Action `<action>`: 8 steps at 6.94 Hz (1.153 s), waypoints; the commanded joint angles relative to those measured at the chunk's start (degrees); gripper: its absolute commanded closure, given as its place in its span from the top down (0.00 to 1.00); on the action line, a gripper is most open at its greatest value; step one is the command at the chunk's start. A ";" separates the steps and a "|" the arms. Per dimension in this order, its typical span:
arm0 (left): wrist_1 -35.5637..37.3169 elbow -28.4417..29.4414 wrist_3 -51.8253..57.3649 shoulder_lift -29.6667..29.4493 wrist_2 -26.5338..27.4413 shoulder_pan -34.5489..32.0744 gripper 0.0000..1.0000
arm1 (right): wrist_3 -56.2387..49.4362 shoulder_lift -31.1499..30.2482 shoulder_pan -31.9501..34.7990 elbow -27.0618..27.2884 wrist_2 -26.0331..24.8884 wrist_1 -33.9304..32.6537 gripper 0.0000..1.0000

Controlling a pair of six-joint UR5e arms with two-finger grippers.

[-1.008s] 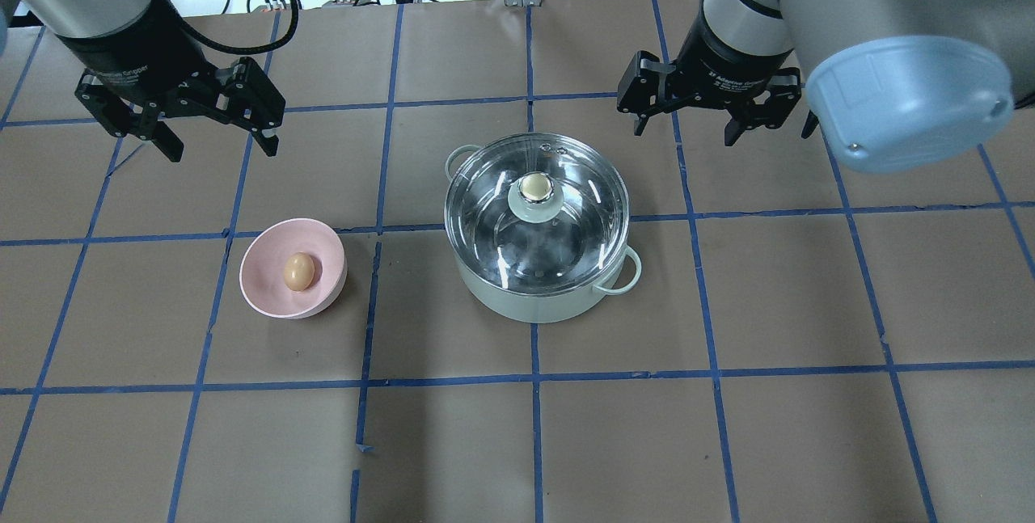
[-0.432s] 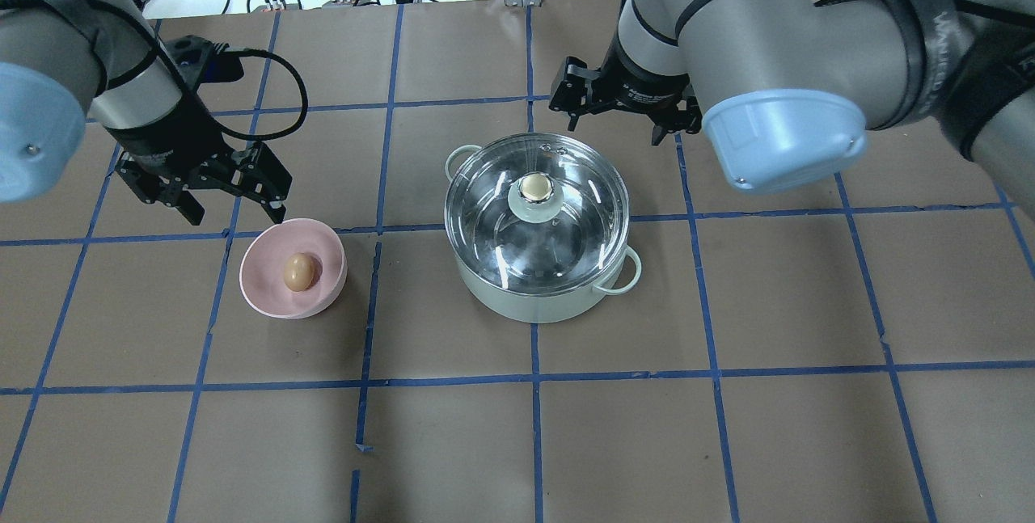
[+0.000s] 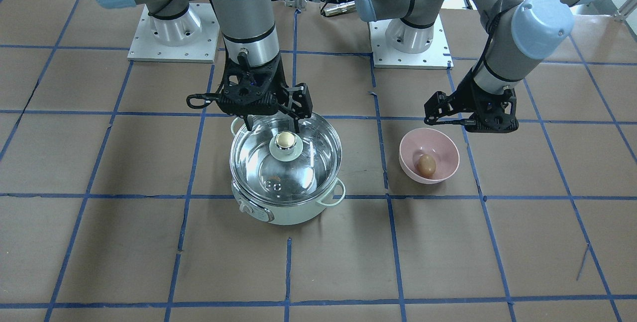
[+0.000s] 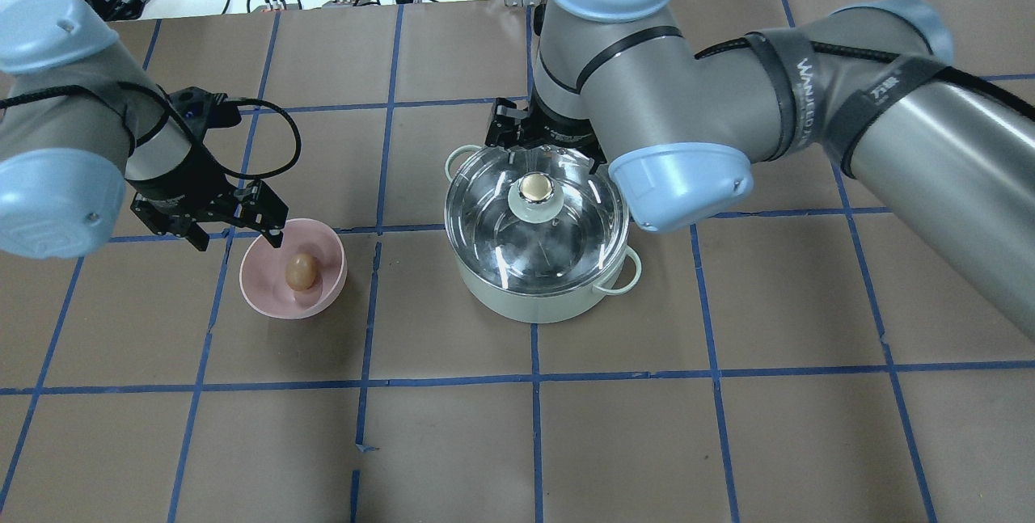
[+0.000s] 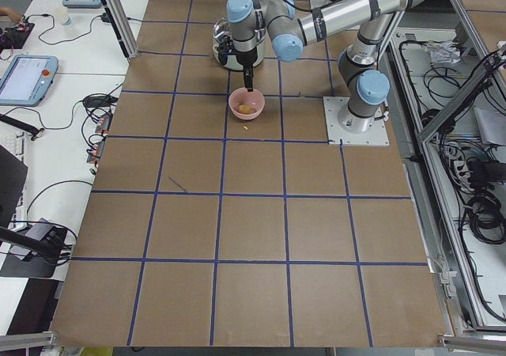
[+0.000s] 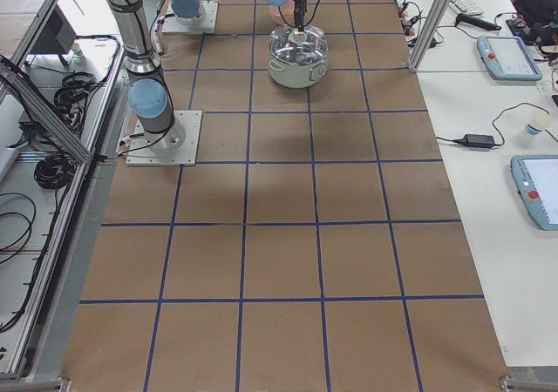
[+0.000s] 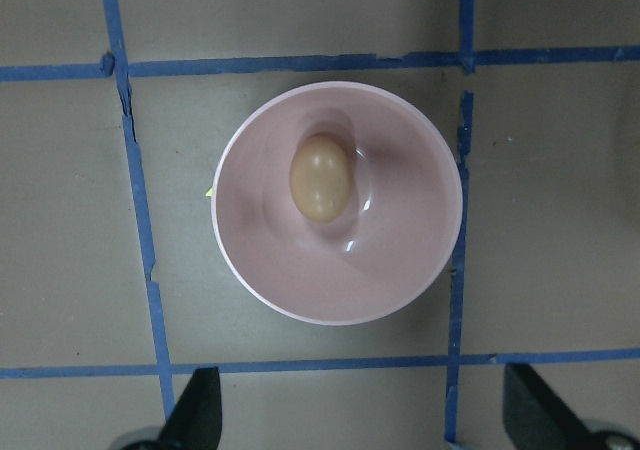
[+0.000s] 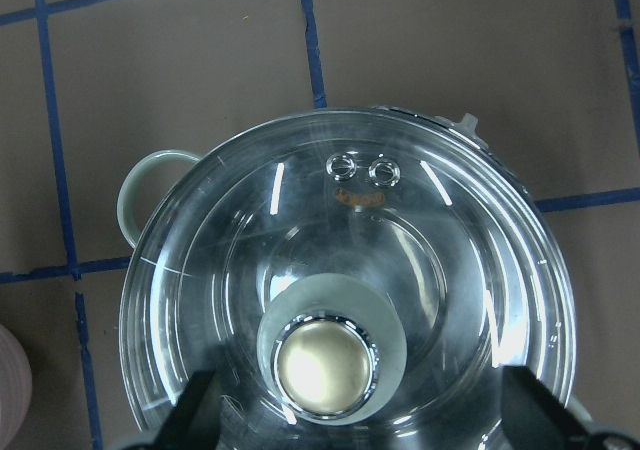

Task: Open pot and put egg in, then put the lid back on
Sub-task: 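Move the left gripper to the egg while the right gripper reaches the lid knob, then grasp the glass lid knob with the right gripper while the left lowers to the egg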

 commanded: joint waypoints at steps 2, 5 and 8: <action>17.21 -8.44 0.14 -5.87 -0.83 0.30 1.00 | -0.62 1.86 1.27 2.32 -1.75 -3.34 0.99; 19.77 -8.44 -2.21 -6.32 -0.74 0.21 1.00 | -0.45 3.26 2.42 2.15 -1.58 -5.01 0.86; 19.78 -8.62 -9.24 -8.35 -3.29 -0.14 1.00 | -0.97 3.97 2.95 2.24 -1.66 -4.84 0.51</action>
